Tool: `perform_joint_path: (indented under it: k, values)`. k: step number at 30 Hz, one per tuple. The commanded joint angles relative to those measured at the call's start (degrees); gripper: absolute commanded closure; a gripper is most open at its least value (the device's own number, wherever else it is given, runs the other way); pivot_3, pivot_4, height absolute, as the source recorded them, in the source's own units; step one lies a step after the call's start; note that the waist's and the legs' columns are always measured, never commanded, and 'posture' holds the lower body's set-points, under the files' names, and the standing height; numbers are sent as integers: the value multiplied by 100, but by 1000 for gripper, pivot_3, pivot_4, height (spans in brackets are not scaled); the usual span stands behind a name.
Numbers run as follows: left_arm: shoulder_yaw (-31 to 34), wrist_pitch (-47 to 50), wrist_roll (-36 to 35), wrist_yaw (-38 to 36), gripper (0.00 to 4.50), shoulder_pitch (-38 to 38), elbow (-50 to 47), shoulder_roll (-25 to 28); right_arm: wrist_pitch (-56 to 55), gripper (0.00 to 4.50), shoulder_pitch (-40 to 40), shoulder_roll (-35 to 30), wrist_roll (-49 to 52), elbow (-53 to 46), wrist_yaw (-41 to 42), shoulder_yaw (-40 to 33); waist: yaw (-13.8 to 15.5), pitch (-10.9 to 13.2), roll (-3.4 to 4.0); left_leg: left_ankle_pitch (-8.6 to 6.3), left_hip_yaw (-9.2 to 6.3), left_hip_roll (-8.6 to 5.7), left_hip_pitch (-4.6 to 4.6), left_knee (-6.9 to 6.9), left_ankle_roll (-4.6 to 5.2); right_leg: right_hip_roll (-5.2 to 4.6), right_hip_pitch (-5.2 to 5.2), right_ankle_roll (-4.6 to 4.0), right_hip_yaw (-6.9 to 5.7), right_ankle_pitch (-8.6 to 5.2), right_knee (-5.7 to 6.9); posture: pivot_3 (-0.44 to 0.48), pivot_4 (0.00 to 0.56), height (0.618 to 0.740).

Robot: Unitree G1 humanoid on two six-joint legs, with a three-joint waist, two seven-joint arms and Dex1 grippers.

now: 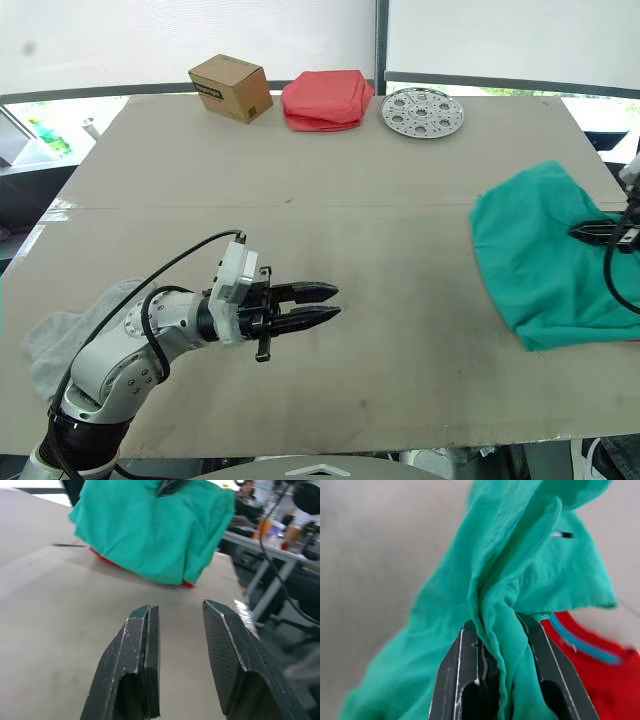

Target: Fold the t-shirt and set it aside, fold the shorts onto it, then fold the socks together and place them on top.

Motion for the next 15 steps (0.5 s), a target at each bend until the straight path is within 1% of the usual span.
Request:
perform_joint_path:
  k: [1,4,6,12,14,15]
  values:
    - [-28,-34,-90,-215,2944,-191,-113,55,-629,4491,-113,-265,-321,596,175,135,11,4,6,0,0,0,0,1,0,0,0,0,1,0,0,0,150,740]
    - [-32,-45,-57,-296,2944,-282,-17,62,-1042,4491,-327,-325,-575,1104,256,473,10,4,6,0,-3,-1,1,3,0,1,0,0,2,0,5,0,150,740]
    - [-36,-56,-42,-348,2944,-308,0,71,-1220,4491,-607,-319,-708,1435,321,710,9,5,9,0,-3,-2,0,2,0,3,-1,1,2,1,8,0,150,740]
    - [-201,-132,83,-402,2944,-288,-58,35,-1912,4492,-1348,0,-1386,2267,224,1522,9,8,13,3,3,-3,0,-1,-3,11,-1,0,11,0,4,0,150,740]
    - [-263,-191,158,-406,2944,-292,-54,3,-2642,4492,-1379,27,-2004,2609,210,2044,21,8,13,2,4,-5,0,3,-2,8,1,1,11,1,2,0,150,740]
    - [-279,-224,190,-423,2944,-294,-30,0,-2824,4492,-1535,140,-2232,2825,128,2242,24,8,12,2,3,-7,-1,3,-2,6,2,2,10,1,2,0,150,740]
